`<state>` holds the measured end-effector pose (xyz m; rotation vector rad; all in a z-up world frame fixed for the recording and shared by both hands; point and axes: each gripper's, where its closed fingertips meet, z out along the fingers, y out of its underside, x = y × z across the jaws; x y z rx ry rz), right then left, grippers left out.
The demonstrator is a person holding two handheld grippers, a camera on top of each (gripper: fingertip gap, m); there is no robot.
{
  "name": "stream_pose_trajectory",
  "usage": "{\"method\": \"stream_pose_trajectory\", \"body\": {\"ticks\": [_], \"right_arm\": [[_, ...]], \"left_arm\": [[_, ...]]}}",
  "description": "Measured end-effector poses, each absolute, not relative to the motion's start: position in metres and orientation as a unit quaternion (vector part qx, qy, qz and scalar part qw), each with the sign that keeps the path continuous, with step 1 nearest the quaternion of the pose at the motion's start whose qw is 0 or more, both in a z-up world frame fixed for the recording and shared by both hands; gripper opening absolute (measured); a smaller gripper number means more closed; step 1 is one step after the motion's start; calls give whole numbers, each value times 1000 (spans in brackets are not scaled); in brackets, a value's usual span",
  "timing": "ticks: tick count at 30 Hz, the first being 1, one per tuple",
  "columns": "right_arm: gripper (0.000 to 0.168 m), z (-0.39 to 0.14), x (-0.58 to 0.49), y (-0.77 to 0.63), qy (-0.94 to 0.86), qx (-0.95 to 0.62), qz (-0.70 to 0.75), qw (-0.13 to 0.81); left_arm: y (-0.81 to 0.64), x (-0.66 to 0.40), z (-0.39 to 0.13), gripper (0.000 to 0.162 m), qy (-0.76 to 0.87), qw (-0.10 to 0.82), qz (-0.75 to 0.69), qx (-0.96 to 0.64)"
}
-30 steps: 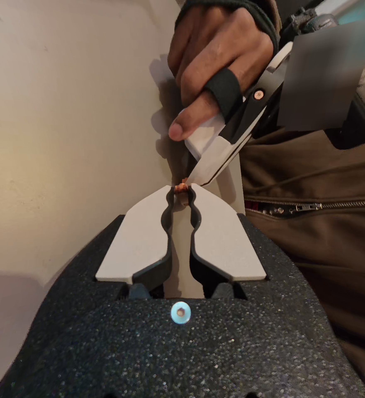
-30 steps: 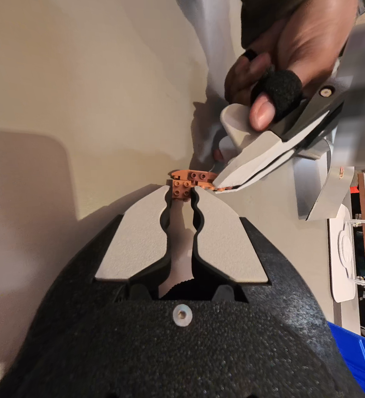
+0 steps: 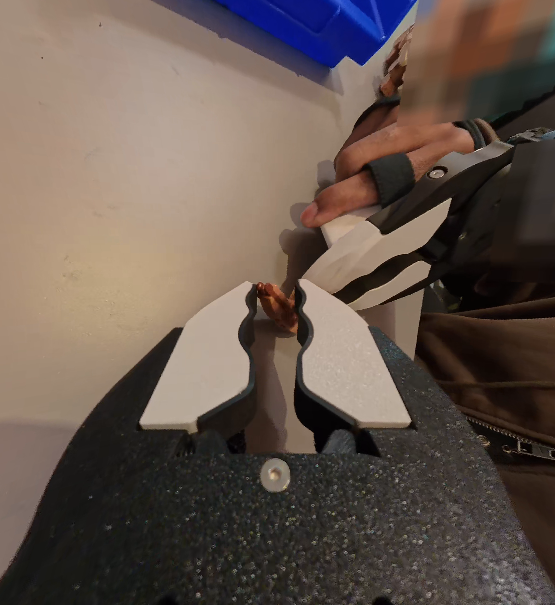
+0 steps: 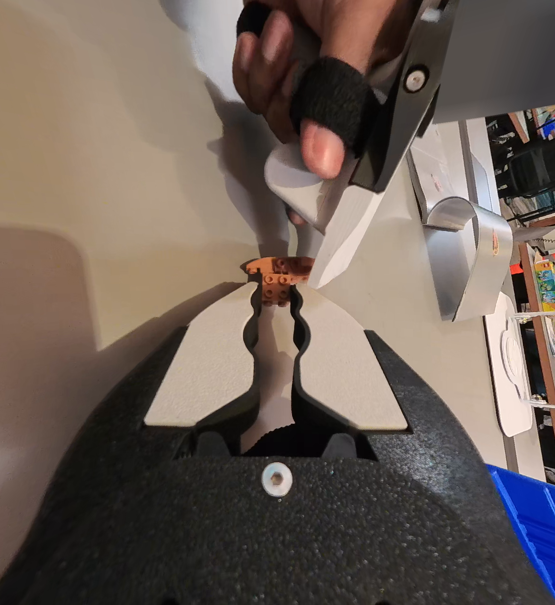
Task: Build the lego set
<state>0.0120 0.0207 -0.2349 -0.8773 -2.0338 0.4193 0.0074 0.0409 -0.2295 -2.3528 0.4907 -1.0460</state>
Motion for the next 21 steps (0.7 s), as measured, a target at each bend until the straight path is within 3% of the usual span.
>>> {"method": "stream_pose_trajectory", "body": {"ticks": [6, 21], "right_arm": [[16, -234, 12, 17, -815, -345, 167, 436], [16, -232, 10, 17, -821, -321, 144, 449]], "left_arm": [[41, 5, -232, 14, 172, 286, -343, -878], [42, 0, -225, 12, 87, 292, -417, -856]]}}
